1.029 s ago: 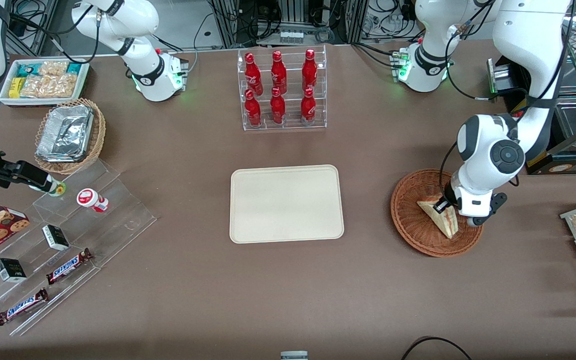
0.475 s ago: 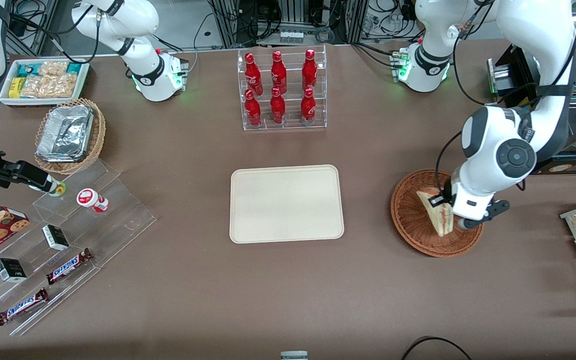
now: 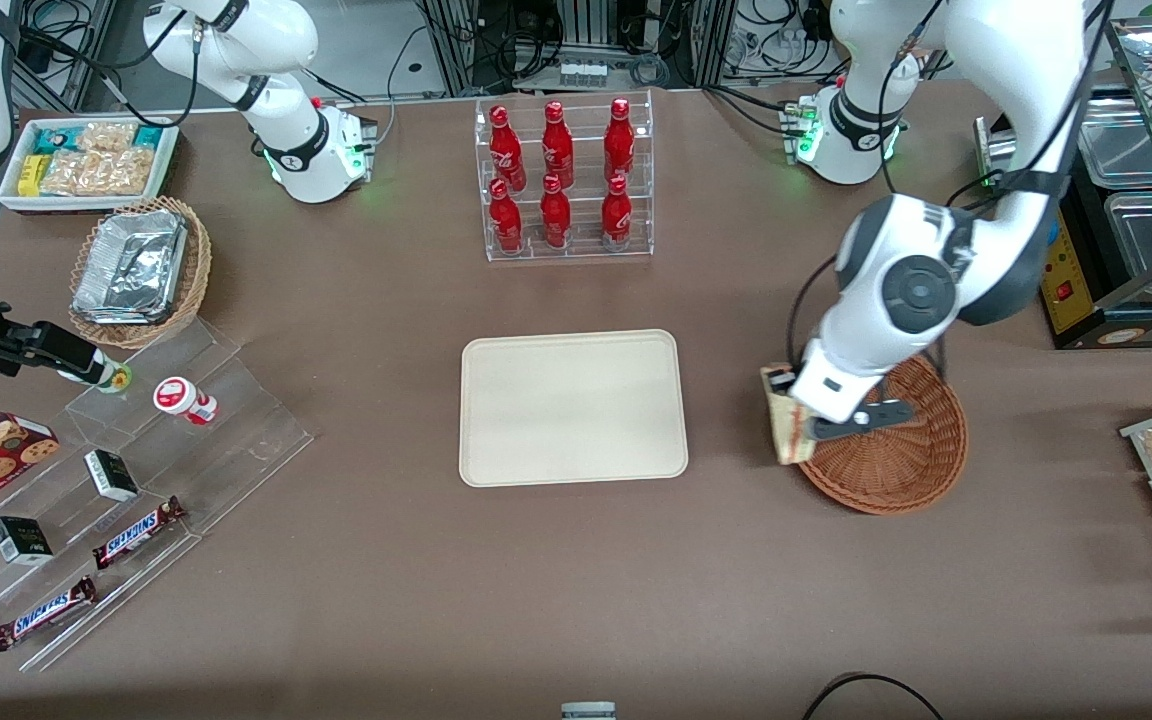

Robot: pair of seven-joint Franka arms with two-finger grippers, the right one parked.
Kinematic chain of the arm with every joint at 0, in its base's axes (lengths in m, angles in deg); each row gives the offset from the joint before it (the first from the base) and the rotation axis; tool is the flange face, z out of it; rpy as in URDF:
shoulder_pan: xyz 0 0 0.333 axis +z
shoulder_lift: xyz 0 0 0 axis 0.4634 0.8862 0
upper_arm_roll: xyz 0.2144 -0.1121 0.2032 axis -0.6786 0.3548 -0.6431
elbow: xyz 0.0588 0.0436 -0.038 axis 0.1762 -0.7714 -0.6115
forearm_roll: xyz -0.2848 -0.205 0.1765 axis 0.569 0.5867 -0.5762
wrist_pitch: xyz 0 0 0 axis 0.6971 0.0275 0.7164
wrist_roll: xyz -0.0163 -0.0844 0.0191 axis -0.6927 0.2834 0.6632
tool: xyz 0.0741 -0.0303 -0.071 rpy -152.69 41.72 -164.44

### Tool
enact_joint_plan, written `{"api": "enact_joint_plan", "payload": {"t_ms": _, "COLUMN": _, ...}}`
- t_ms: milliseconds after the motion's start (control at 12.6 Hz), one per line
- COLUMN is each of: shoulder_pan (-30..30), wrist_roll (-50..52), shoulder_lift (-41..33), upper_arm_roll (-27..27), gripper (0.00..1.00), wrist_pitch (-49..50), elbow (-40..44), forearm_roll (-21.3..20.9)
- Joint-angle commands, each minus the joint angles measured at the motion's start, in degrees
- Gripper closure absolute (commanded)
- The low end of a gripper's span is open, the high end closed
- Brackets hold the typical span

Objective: Place sandwich from basket to tray
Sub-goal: 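Carry the sandwich with the left gripper over the cream tray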

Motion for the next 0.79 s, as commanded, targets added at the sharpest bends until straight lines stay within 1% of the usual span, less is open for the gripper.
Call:
{"api": "enact_joint_plan", "payload": {"t_ms": 0, "shoulder_pan": -5.17, "wrist_roll": 7.58, "shoulder_lift": 6.24, "upper_arm_roll": 1.24, "gripper": 1.00, "wrist_pitch": 1.63, "elbow": 7.30, "forearm_roll": -5.36}}
{"api": "enact_joint_plan", "payload": {"t_ms": 79, "shoulder_pan": -6.76, "wrist_roll": 10.23, "shoulder_lift": 8.17, "upper_arm_roll": 1.41, "gripper": 1.00, "wrist_pitch": 1.72, "elbow": 9.15, "forearm_roll": -6.87}}
{"api": "enact_joint_plan", "payload": {"t_ms": 158, "shoulder_pan": -8.95, "wrist_roll": 12.09, "shoulder_lift": 9.93, "upper_arm_roll": 1.42, "gripper": 1.00, "wrist_pitch": 1.72, "elbow": 11.08, "forearm_roll": -7.23}}
{"api": "enact_joint_plan", "payload": {"t_ms": 475, "shoulder_pan": -16.95, "wrist_roll": 20.61, "shoulder_lift": 17.31, "upper_arm_roll": 1.24, "gripper": 1.00, "wrist_pitch": 1.72, "elbow": 19.08, "forearm_roll": -7.76}}
{"api": "enact_joint_plan", "payload": {"t_ms": 712, "shoulder_pan": -21.44, "wrist_roll": 26.23, "shoulder_lift": 22.33, "upper_arm_roll": 1.07, "gripper": 1.00, "wrist_pitch": 1.37, "elbow": 24.09, "forearm_roll": -8.02}}
